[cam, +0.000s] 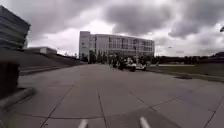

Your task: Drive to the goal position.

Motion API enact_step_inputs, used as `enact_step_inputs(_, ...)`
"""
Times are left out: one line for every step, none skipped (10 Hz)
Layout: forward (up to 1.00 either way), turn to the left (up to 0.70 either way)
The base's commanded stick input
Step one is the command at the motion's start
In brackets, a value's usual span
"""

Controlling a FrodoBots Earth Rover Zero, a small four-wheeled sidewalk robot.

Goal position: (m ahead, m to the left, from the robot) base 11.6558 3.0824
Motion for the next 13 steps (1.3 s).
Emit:
enact_step_inputs(0.70,0.00)
enact_step_inputs(0.70,0.00)
enact_step_inputs(0.70,0.00)
enact_step_inputs(0.70,0.00)
enact_step_inputs(0.70,0.00)
enact_step_inputs(0.70,0.00)
enact_step_inputs(0.70,0.00)
enact_step_inputs(0.70,0.00)
enact_step_inputs(0.70,0.00)
enact_step_inputs(0.70,0.00)
enact_step_inputs(0.70,0.00)
enact_step_inputs(0.70,0.00)
enact_step_inputs(0.70,0.00)
